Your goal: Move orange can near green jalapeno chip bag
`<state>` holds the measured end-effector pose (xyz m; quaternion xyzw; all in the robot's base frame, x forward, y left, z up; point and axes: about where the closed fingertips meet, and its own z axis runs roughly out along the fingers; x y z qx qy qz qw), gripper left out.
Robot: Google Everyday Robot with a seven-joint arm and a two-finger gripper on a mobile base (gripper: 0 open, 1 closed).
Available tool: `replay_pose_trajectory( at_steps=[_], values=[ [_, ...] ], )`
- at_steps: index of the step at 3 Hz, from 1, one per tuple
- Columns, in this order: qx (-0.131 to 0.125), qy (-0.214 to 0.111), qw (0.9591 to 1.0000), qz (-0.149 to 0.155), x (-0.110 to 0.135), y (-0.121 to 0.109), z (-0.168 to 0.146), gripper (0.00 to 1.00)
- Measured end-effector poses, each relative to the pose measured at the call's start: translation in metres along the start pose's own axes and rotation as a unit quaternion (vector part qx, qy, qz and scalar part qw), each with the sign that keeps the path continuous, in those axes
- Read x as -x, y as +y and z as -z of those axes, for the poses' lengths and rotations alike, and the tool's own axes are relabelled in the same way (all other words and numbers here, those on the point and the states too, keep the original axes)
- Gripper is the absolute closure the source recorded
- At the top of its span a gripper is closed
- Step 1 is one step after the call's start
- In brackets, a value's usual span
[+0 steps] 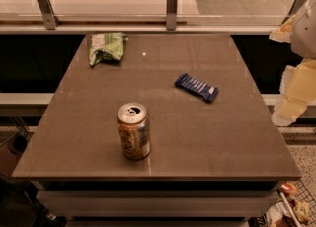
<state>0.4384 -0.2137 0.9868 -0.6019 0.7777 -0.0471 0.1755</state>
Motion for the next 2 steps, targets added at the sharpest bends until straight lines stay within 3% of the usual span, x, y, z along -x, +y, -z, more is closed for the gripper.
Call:
replay_pose_trajectory(
  at_steps=[1, 2],
  values=[
    [0.0, 0.0, 1.0, 0.0, 0.0, 0.0, 0.0001, 0.0],
    [0.004, -0.021, 0.9998, 0.002, 0.0035, -0.0001, 0.0005, 0.0]
  ],
)
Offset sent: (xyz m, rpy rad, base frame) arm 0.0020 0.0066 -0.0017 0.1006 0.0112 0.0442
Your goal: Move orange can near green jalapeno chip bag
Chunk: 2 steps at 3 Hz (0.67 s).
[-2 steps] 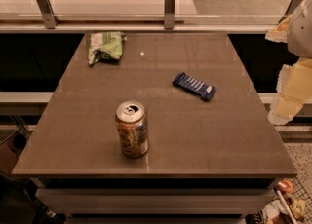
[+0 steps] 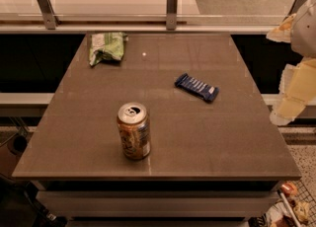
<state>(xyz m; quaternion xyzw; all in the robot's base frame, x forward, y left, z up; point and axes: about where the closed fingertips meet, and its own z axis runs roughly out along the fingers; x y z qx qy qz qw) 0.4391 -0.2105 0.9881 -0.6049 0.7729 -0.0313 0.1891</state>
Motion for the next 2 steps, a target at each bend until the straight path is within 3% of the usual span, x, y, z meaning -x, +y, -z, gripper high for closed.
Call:
replay_pose_trajectory(
  at_steps=[1, 2],
  values=[
    [0.016, -0.055, 0.9984, 0.005, 0.011, 0.004, -0.009, 0.0],
    [0.038, -0.138, 0.9897, 0.009, 0.039, 0.016, -0.018, 0.0]
  ],
)
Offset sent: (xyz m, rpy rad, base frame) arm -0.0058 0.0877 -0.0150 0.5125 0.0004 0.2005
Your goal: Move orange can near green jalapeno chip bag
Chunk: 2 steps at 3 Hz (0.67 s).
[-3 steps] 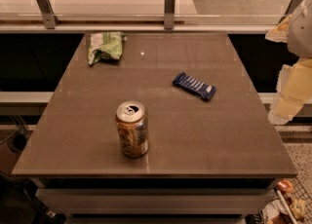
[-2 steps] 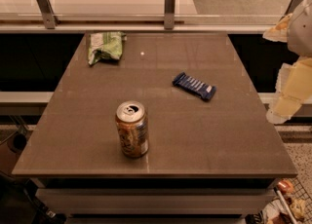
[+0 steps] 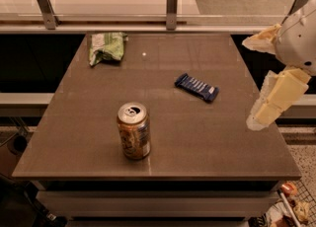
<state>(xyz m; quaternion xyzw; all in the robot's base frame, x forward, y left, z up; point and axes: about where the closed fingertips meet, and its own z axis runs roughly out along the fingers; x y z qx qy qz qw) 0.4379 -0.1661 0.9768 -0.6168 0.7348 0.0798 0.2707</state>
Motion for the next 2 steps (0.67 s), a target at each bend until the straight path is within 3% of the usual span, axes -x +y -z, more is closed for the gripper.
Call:
replay_pose_trajectory(
  at_steps=[1, 2],
  values=[
    [0.015, -0.088, 0.996, -0.002, 0.027, 0.014, -0.015, 0.0],
    [0.032, -0.17, 0.985, -0.007, 0.059, 0.028, -0.03, 0.0]
  ],
)
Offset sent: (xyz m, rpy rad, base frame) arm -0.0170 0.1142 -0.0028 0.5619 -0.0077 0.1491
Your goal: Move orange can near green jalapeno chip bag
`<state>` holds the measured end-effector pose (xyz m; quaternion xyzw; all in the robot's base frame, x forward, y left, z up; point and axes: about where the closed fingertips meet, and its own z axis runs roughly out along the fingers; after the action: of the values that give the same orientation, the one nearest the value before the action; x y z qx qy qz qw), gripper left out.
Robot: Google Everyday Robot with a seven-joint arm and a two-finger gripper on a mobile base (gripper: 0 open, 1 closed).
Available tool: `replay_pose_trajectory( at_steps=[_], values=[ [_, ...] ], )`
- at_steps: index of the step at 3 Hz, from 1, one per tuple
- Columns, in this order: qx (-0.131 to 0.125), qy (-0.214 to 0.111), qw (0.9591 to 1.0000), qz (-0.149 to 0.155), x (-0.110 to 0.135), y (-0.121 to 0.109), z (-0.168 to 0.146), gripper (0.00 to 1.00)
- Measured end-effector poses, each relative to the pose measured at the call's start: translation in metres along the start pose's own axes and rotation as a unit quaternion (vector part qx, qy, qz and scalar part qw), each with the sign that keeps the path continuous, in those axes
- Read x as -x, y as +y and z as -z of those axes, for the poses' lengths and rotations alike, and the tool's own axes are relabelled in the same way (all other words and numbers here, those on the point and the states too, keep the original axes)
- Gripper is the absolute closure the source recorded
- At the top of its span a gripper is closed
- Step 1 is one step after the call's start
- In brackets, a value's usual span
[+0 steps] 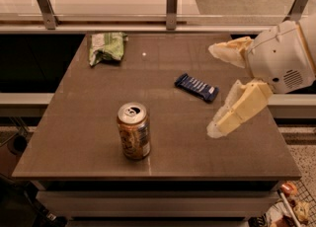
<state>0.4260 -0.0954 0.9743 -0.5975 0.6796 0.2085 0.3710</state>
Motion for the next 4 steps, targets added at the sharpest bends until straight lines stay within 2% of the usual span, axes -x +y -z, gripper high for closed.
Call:
replay_pose_trajectory(
  at_steps=[1, 2, 3, 4],
  values=[
    [0.015, -0.081, 0.9965, -0.013, 0.017, 0.009, -0.027, 0.0],
    [0.019, -0.101, 0.9946, -0.014, 0.03, 0.012, -0.027, 0.0],
    [0.018, -0.098, 0.995, -0.013, 0.03, 0.012, -0.027, 0.0],
    [0.025, -0.129, 0.991, -0.024, 0.019, 0.011, -0.043, 0.0]
  ],
)
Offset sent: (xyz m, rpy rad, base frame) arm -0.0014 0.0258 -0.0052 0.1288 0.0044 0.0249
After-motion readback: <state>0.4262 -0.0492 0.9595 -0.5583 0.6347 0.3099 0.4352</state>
